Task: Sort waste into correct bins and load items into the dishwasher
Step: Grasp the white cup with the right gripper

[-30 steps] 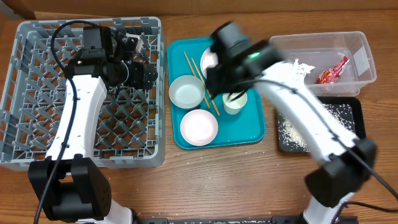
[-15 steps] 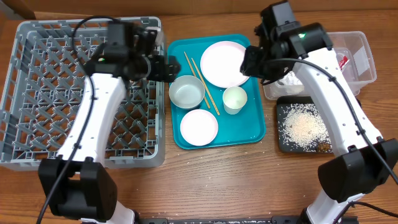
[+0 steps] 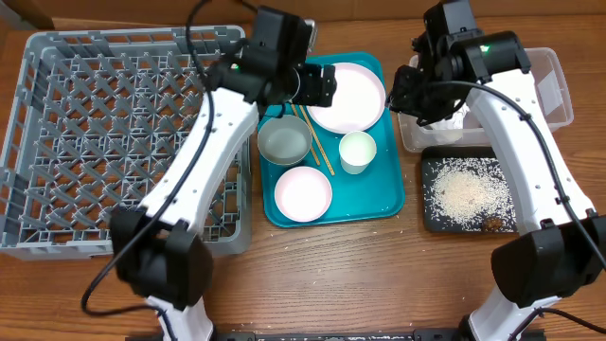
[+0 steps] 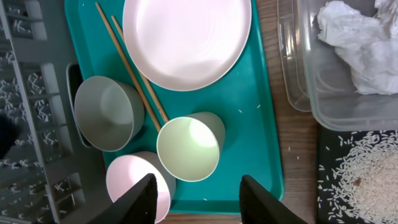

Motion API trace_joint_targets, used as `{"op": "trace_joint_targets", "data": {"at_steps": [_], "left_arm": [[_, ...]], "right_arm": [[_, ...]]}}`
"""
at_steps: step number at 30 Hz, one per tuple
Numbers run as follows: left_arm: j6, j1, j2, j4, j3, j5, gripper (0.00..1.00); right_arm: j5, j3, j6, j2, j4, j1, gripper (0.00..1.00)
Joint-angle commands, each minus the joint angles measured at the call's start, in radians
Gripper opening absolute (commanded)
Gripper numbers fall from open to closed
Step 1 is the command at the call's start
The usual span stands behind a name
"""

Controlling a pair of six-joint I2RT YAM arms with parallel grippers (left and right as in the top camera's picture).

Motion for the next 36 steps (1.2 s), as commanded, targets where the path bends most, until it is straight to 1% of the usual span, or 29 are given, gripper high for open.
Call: {"op": "trace_joint_targets", "data": {"at_steps": [1,2,5,8,11,15,17,29,36], "left_arm": [[-0.072,0.045,0.003,-0.004,0.011,-0.03,0.89],[-0.072,0.06,0.003,-0.003,0.011,-0.016,0.89],[-0.071,0.074,0.003,-0.011,0.011,-0.009,0.88],[-0.071,0.078,0.003,-0.021,0.011,-0.012,0.89],[-0.071,0.078,0.004,-0.023,0.011,-0.012,0.9],[-0.071,0.078,0.004,-0.032,0.011,-0.012,0.92],[-0.07,0.078,0.004,-0.037,0.011,-0.012,0.93],[-0.062,0.082,0.006,-0.041,0.011,-0.032,0.96],[-0.062,0.082,0.006,-0.042,0.011,-0.032,0.96]], "right_arm": [[-0.011,-0.077,-0.002,-0.034,0.023,0.023,0.4],[-0.012,-0.115,0.002,-0.034,0.04,0.039,0.37],[-0.011,-0.187,0.003,-0.033,0.089,0.068,0.33],[-0.007,-0.256,0.011,-0.026,0.145,0.092,0.31],[0.018,-0.304,0.013,-0.018,0.186,0.104,0.31],[0.076,-0.358,0.013,-0.018,0.224,0.112,0.37],[0.079,-0.378,0.013,-0.018,0.242,0.112,0.38],[0.08,-0.467,0.013,-0.016,0.35,0.112,0.38],[0.08,-0.473,0.013,-0.015,0.362,0.112,0.37]]}}
